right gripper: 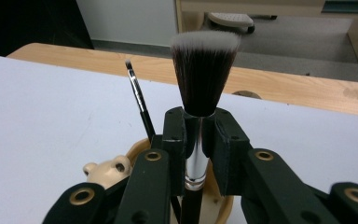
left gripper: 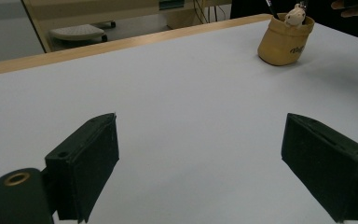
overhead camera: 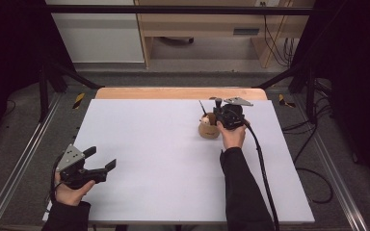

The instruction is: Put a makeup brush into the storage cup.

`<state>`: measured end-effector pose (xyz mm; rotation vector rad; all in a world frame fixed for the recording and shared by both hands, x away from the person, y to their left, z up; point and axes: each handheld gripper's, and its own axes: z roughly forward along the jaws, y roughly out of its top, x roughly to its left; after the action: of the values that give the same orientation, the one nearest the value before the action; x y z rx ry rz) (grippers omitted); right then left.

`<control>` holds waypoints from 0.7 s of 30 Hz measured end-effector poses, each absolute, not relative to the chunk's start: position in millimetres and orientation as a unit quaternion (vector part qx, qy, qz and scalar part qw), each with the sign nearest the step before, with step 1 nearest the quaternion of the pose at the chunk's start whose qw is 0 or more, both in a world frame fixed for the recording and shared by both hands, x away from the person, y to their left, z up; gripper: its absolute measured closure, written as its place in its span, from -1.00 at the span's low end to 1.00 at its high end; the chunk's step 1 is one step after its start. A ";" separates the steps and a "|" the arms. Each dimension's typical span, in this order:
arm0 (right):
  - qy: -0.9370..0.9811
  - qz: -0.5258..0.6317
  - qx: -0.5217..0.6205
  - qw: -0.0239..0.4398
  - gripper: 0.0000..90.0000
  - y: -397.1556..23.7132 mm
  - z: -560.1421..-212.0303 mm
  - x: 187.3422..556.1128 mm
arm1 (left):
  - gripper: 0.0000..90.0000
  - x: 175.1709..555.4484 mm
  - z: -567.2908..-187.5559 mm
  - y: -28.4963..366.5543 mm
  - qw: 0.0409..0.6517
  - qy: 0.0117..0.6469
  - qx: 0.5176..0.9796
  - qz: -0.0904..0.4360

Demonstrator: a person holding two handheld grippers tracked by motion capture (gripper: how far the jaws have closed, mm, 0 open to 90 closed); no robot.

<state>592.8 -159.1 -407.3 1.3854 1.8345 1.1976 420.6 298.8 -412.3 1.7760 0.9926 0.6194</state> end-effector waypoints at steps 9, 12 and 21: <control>0.692 0.434 0.510 0.269 0.53 -161.5 -401.8 585.5 | -0.77 420.7 -412.7 297.3 0.484 0.408 0.731 0.254; 0.691 0.440 0.509 0.266 0.48 -161.7 -397.5 579.8 | -0.77 420.8 -412.9 296.9 0.484 0.408 0.732 0.254; 0.689 0.469 0.488 0.260 0.27 -168.9 -382.6 555.8 | -0.77 420.6 -413.0 294.6 0.482 0.407 0.733 0.255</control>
<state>555.8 -168.9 -382.6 1.3216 1.8665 1.2692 420.6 294.6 -413.0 1.7856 0.9931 0.6212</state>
